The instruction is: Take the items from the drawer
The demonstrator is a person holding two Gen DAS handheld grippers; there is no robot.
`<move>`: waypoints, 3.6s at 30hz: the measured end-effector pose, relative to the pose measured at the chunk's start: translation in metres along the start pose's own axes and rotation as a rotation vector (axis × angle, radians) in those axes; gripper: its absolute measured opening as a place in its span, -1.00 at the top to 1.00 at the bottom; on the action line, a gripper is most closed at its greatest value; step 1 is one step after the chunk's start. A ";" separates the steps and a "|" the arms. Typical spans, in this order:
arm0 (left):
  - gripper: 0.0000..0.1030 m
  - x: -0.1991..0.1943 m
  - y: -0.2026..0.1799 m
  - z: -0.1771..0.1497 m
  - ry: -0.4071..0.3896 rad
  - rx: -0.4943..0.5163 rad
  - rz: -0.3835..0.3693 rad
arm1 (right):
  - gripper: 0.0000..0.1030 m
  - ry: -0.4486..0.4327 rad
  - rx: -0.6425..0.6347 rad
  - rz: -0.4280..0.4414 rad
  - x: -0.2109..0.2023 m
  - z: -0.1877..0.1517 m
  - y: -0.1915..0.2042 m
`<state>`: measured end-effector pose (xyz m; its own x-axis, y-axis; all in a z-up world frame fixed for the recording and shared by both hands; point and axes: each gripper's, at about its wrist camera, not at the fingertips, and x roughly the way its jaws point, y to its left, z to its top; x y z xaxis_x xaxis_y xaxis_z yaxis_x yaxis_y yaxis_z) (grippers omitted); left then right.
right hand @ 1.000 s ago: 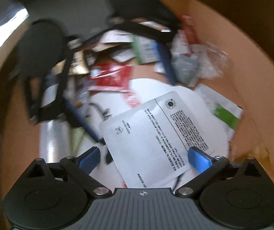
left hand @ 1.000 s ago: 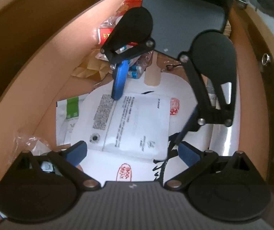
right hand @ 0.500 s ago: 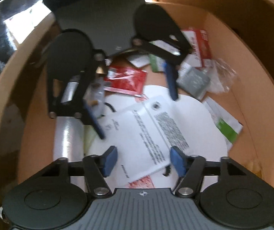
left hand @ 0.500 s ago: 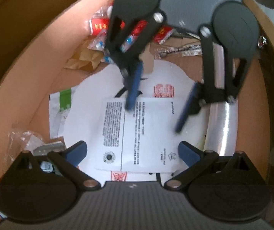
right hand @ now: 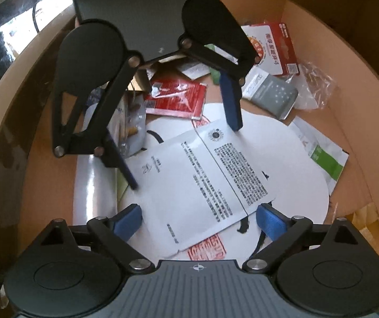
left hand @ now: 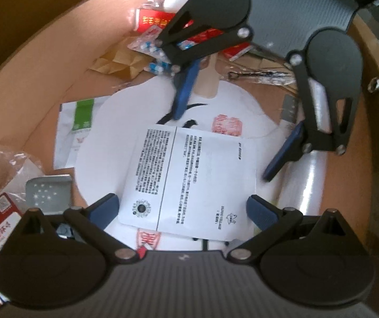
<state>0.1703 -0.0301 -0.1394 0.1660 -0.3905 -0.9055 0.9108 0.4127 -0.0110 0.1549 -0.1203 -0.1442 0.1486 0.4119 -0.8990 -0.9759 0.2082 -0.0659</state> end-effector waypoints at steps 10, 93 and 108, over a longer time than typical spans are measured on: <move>-0.93 -0.018 0.008 0.005 -0.050 -0.012 -0.052 | -0.68 -0.021 -0.064 0.010 -0.001 0.003 0.003; -1.00 -0.039 0.023 -0.005 0.010 -0.059 -0.038 | -1.00 -0.008 -0.028 0.009 0.008 -0.003 -0.012; -1.00 -0.053 0.040 -0.002 0.039 -0.167 -0.214 | -1.00 -0.037 -0.021 0.012 0.008 -0.002 -0.015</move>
<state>0.1971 0.0086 -0.0932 -0.0406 -0.4530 -0.8906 0.8481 0.4556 -0.2704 0.1702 -0.1223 -0.1511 0.1421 0.4468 -0.8833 -0.9807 0.1848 -0.0643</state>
